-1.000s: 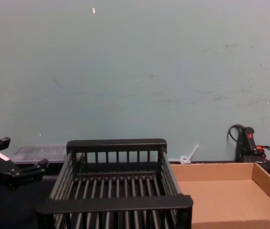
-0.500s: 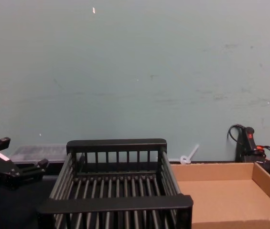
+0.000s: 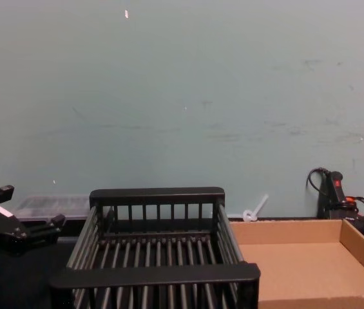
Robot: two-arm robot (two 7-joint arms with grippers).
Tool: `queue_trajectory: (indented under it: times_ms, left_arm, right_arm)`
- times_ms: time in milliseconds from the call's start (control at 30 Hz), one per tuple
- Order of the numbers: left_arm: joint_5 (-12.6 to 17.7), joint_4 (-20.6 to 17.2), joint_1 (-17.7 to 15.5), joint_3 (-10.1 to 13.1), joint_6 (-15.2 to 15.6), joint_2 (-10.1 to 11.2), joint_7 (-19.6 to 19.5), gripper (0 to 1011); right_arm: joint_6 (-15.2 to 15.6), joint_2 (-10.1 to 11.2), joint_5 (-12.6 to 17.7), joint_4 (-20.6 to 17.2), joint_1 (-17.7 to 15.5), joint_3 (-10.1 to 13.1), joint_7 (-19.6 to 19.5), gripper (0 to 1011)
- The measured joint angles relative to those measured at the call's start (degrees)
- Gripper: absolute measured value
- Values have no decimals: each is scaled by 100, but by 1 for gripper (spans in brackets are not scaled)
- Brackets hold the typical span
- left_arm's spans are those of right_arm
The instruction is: Pick up the white tape and place it into the black box , Pick up the silver tape and place it into the brown box.
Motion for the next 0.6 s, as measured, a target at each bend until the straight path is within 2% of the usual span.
queue_trajectory:
  times_ms: [600]
  left_arm:
    - [0,0,0,0,0,0,0,1001]
  right_arm:
    - [4,1,-7,-4,-2,3,7,1002]
